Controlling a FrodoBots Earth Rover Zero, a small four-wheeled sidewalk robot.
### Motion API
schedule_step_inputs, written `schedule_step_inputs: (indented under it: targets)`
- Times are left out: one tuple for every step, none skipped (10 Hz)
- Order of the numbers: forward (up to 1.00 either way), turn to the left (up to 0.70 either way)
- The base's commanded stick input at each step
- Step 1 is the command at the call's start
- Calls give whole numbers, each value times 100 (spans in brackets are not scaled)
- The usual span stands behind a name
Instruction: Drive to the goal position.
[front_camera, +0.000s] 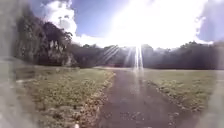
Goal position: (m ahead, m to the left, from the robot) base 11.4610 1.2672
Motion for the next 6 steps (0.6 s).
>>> schedule_step_inputs:
  targets:
    - [70,0]
    - [70,-35]
    - [70,-35]
    - [70,-35]
    - [70,-35]
    - [70,-35]
